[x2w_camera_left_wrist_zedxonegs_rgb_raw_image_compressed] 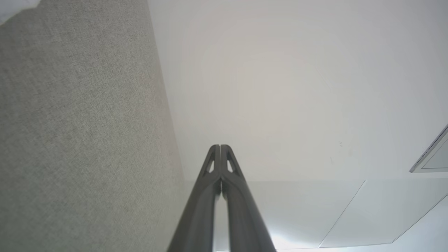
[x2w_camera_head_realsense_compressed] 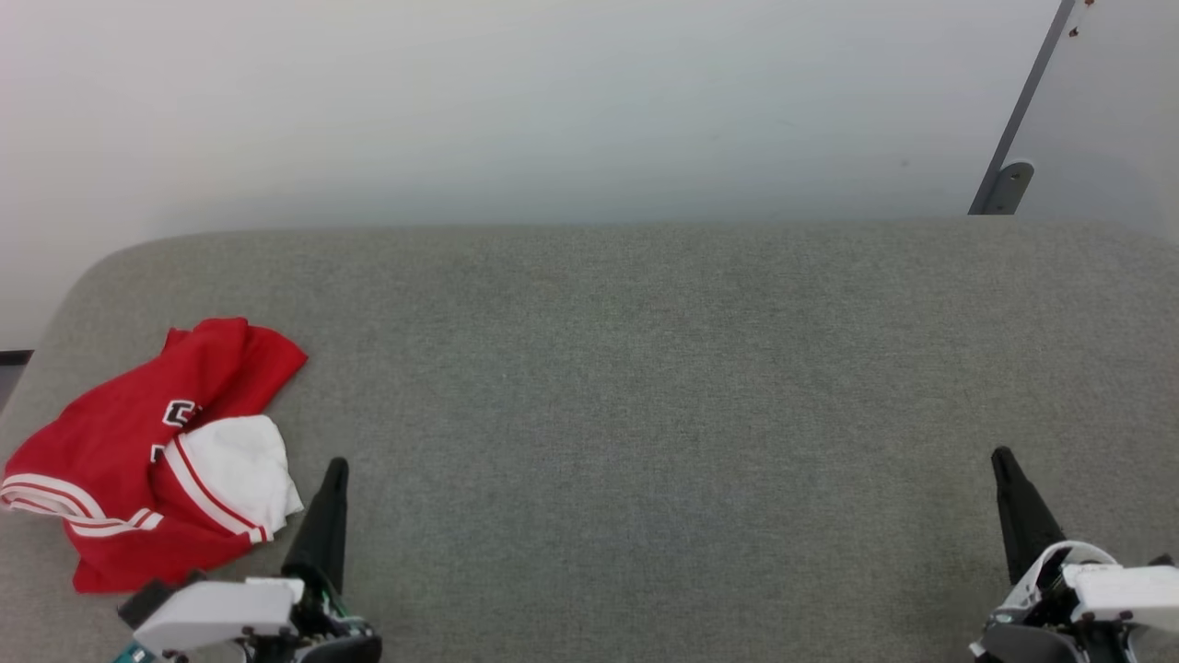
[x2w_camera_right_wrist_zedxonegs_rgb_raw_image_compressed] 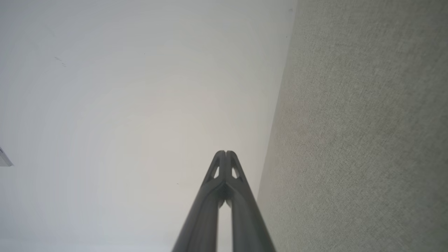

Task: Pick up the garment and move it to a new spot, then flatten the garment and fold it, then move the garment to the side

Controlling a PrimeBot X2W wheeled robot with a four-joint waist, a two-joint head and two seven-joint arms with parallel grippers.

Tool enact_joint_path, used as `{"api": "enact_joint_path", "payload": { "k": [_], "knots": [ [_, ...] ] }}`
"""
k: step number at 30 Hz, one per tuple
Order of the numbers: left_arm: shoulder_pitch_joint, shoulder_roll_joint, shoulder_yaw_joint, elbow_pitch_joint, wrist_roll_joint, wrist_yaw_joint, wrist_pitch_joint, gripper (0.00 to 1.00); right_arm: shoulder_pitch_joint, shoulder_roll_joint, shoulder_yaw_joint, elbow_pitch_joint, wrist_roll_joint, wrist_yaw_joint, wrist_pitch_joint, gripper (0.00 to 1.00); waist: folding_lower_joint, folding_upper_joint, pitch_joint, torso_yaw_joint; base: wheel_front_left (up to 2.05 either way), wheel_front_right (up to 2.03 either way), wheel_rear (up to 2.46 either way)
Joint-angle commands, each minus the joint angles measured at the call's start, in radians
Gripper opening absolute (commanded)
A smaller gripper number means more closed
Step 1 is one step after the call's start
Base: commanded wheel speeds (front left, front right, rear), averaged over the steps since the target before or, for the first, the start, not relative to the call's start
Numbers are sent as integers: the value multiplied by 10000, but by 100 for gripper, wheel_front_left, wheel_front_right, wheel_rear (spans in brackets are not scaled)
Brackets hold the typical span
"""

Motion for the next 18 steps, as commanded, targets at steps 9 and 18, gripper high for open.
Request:
{"api": "enact_joint_path", "payload": {
  "k": [9,18],
  "knots": [
    [59,-9,-5,258,119,10,-148,100,-76,-6,-28,391,-33,0,-81,100,0,-1,3,3,0,0,0],
    [-194,360,-307,206,1064,3,-683,100,-522,-307,306,529,-752,-1,-495,100,0,-1,12,13,0,0,0]
  ]
}}
